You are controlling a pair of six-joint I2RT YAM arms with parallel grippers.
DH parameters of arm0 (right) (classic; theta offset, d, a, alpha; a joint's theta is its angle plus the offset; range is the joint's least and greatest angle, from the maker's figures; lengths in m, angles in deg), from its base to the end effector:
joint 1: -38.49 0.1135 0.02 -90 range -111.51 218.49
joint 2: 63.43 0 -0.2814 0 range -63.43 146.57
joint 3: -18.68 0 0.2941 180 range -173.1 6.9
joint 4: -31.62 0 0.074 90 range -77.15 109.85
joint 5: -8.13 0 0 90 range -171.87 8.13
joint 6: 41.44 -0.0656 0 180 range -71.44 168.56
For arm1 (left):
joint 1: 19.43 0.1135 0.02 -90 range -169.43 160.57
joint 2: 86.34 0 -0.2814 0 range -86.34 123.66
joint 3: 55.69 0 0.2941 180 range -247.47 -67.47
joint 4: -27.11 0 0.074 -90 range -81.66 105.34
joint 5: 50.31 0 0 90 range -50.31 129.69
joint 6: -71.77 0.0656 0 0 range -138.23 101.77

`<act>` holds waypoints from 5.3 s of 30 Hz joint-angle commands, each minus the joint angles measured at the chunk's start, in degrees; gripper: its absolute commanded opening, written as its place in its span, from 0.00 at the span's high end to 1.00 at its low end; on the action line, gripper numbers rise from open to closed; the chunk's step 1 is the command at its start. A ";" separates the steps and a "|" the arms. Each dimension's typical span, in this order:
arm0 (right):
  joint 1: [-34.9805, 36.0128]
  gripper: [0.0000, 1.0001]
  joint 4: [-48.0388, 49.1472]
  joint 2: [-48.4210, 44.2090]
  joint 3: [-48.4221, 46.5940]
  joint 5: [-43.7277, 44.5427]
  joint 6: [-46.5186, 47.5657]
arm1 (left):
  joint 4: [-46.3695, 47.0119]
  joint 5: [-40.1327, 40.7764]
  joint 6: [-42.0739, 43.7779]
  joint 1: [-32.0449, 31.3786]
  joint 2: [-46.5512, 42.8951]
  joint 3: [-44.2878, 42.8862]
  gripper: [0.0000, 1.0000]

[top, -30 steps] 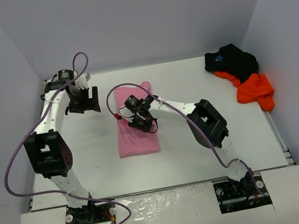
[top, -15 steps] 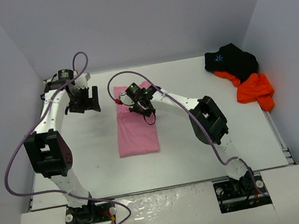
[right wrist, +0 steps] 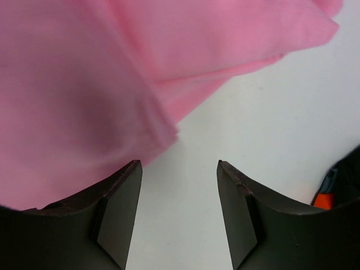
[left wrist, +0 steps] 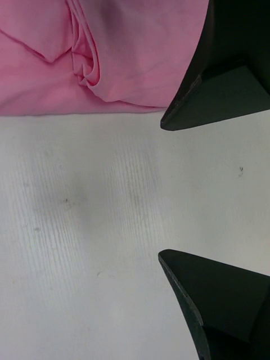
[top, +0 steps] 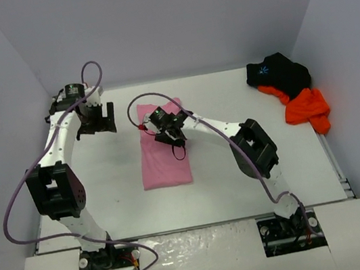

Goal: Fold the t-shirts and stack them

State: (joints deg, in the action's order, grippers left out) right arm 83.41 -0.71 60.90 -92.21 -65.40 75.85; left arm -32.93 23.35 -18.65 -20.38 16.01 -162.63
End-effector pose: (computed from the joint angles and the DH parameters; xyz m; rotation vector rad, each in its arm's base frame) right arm 0.4098 0.3824 0.1794 -1.2633 1.9649 -0.1883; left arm 0.4506 -0.0259 0.2991 0.1241 2.5181 -0.3709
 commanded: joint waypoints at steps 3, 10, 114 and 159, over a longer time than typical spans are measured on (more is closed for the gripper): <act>6.86 0.48 -9.33 -13.96 4.28 -11.76 -1.93 | 10.78 10.81 -1.75 3.99 -9.20 3.69 0.14; 12.54 0.49 -13.17 -19.64 8.47 -18.02 -1.60 | 12.24 12.74 -1.43 6.56 -8.67 4.19 0.14; 24.54 1.00 -16.20 -12.57 -3.07 1.04 -3.01 | 15.61 9.17 -0.05 9.74 -8.38 9.49 0.13; 22.26 1.00 -21.33 -9.79 -22.76 -0.01 -0.82 | 13.53 7.42 2.40 9.72 -10.46 8.00 0.13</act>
State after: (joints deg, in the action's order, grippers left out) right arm 109.27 -26.17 53.02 -110.67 -73.65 72.63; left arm -20.42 30.70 -16.69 -11.09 6.94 -150.71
